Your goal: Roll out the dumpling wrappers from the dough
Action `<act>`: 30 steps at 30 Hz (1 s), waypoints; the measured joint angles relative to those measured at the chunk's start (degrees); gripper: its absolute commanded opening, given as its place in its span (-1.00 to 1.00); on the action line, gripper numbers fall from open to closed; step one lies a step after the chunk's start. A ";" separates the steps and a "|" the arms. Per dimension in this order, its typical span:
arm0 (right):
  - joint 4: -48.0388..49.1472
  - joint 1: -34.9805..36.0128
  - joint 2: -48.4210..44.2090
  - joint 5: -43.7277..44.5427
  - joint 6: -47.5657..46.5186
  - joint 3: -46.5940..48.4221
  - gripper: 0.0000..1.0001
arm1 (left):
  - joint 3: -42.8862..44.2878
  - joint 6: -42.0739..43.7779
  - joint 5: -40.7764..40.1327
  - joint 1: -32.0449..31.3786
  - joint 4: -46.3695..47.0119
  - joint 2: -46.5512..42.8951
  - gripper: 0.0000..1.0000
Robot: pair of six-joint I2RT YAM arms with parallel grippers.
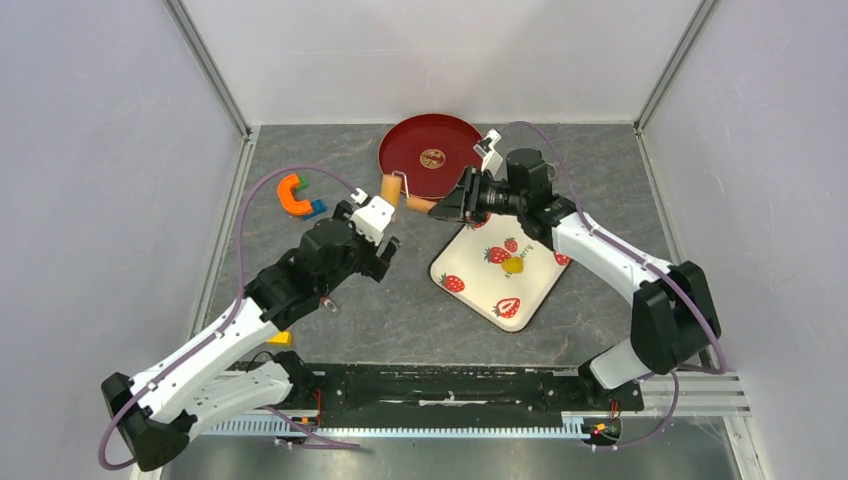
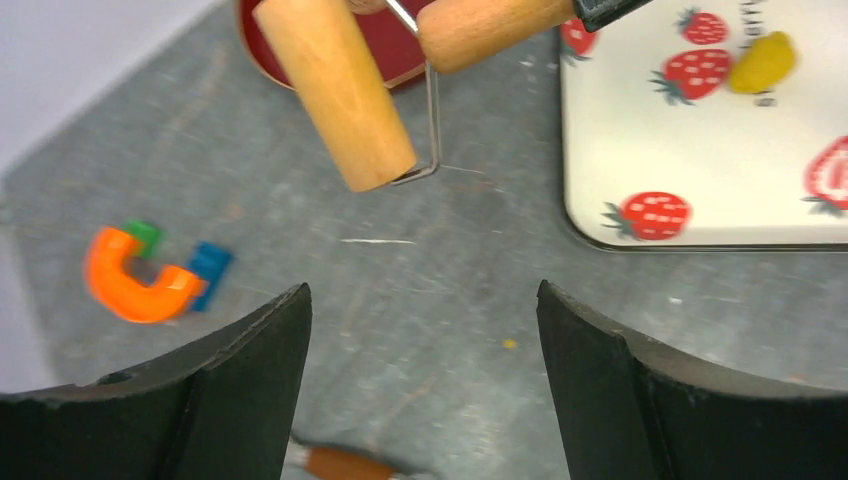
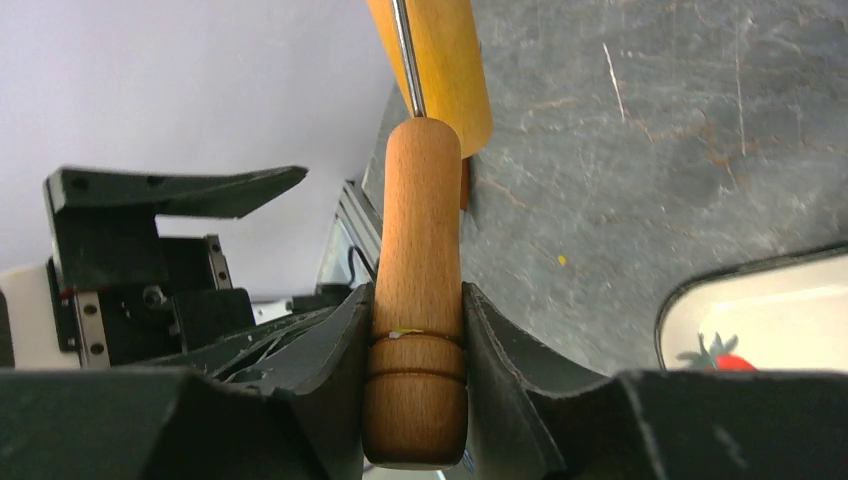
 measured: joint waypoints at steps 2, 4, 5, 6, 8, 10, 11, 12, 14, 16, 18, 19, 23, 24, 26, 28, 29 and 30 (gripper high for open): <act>-2.56 -0.55 -1.70 -1.01 -2.64 -0.92 -1.00 | 0.61 -3.93 2.47 0.00 -0.79 2.16 0.93; -5.46 -1.60 -3.52 -2.38 -5.27 -2.03 -1.00 | 1.95 -8.20 4.44 0.00 -1.95 5.20 0.99; -7.02 -2.25 -4.46 -2.93 -6.43 -2.56 -1.00 | 2.54 -9.44 5.35 0.04 -2.23 6.40 0.99; -8.68 -2.95 -5.29 -3.37 -7.63 -3.04 -1.00 | 3.43 -11.08 6.71 0.17 -2.80 7.78 0.99; -12.46 -4.31 -7.04 -4.17 -10.14 -3.89 -1.00 | 5.31 -13.31 10.14 0.87 -3.39 10.05 0.98; -16.20 -5.51 -8.52 -4.76 -12.35 -4.33 -1.00 | 7.69 -16.17 17.38 3.17 -3.54 12.35 0.89; -17.75 -5.99 -9.14 -4.96 -13.16 -4.46 -1.00 | 8.52 -17.40 20.02 4.42 -3.28 13.29 0.84; -18.91 -6.38 -9.70 -5.09 -13.66 -4.61 -1.00 | 9.42 -19.15 24.26 6.54 -2.58 14.47 0.78; -20.44 -7.04 -11.19 -5.14 -14.16 -5.38 -1.00 | 9.88 -23.54 32.28 10.91 0.28 16.68 0.75; -21.64 -7.58 -12.76 -4.94 -14.12 -6.19 -1.00 | 9.33 -28.22 38.34 14.23 3.76 18.80 0.72; -22.43 -8.09 -14.01 -4.68 -13.75 -6.78 -1.00 | 7.58 -33.11 43.28 16.37 8.33 20.50 0.67; -22.58 -8.33 -14.60 -4.44 -13.42 -7.08 -1.00 | 6.69 -35.21 45.33 16.68 10.10 21.22 0.66; -22.21 -8.94 -15.63 -3.96 -11.23 -7.74 -1.00 | 4.68 -40.26 50.95 16.46 14.67 23.58 0.61; -21.92 -9.01 -15.69 -3.93 -10.60 -7.85 -1.00 | 4.44 -41.16 51.93 16.39 15.52 23.98 0.60; -21.18 -9.05 -15.69 -3.98 -9.05 -8.07 -1.00 | 4.17 -42.16 53.27 15.78 17.22 24.52 0.59; -20.61 -9.05 -15.67 -4.07 -7.82 -8.09 -1.00 | 4.00 -42.62 53.70 15.17 18.49 24.90 0.55; -20.13 -9.05 -15.67 -4.17 -7.13 -8.09 -1.00 | 3.91 -42.69 53.88 14.82 18.93 25.16 0.52; -19.52 -9.05 -15.67 -4.39 -6.47 -8.09 -1.00 | 3.82 -42.66 53.94 14.38 19.50 25.46 0.48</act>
